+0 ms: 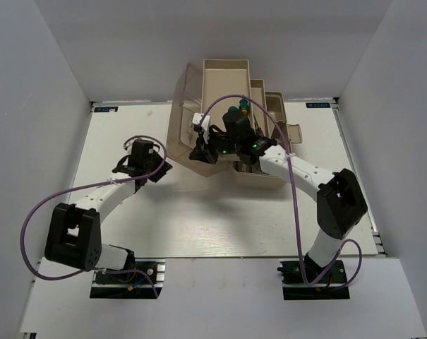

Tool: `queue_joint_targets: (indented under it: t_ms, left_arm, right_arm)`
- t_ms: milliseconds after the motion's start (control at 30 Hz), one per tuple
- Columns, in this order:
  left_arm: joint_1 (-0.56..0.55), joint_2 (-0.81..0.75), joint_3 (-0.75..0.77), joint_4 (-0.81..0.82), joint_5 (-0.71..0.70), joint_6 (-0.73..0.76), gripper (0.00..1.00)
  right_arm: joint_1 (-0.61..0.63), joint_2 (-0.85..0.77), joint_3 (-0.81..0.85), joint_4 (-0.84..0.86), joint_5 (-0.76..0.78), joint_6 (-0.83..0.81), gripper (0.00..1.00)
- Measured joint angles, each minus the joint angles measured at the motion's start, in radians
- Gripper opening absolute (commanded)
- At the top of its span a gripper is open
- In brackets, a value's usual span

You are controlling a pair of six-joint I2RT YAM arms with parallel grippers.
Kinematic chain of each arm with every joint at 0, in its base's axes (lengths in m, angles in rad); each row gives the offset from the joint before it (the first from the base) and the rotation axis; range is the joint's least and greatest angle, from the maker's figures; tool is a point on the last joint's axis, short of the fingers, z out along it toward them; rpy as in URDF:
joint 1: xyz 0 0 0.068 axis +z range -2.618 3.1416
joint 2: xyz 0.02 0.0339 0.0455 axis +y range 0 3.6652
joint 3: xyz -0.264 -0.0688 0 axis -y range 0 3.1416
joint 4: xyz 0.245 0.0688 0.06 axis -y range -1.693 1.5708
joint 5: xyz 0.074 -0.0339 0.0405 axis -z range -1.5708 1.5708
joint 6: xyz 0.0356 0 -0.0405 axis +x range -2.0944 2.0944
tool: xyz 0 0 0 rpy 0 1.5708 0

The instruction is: Sort the tools into containers

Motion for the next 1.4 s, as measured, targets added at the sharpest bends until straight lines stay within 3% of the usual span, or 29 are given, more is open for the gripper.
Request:
queue_joint_targets:
  t_ms: [233, 433, 867, 900, 1033, 1100, 1133, 1200, 1400]
  left_arm:
    - [0.072, 0.037, 0.006, 0.085, 0.108, 0.014, 0.48]
    - [0.091, 0.172, 0.051, 0.183, 0.28, 0.053, 0.49]
    - [0.104, 0.24, 0.164, 0.233, 0.421, 0.105, 0.51]
    - [0.104, 0.243, 0.164, 0.235, 0.428, 0.105, 0.51]
    - [0.104, 0.275, 0.164, 0.246, 0.456, 0.108, 0.51]
    - [0.105, 0.294, 0.166, 0.248, 0.468, 0.108, 0.51]
    - [0.105, 0.304, 0.171, 0.249, 0.473, 0.108, 0.51]
    - [0.105, 0.32, 0.184, 0.248, 0.481, 0.111, 0.51]
    - [0.105, 0.34, 0.223, 0.259, 0.501, 0.111, 0.51]
  right_arm:
    - [-0.056, -0.025, -0.007, 0.053, -0.129, 0.092, 0.0]
    - [-0.087, -0.026, -0.004, 0.076, -0.248, 0.144, 0.0]
    - [-0.075, -0.026, 0.0, -0.007, -0.349, 0.068, 0.0]
    - [-0.071, -0.026, 0.0, -0.019, -0.353, 0.057, 0.14]
    - [-0.059, -0.026, 0.004, -0.094, -0.392, 0.024, 0.48]
    - [-0.051, -0.026, 0.006, -0.139, -0.415, -0.011, 0.53]
    - [-0.048, -0.028, 0.007, -0.166, -0.416, -0.035, 0.61]
    - [-0.043, -0.038, 0.008, -0.226, -0.423, -0.103, 0.69]
    - [-0.043, -0.169, -0.027, -0.449, -0.337, -0.335, 0.75]
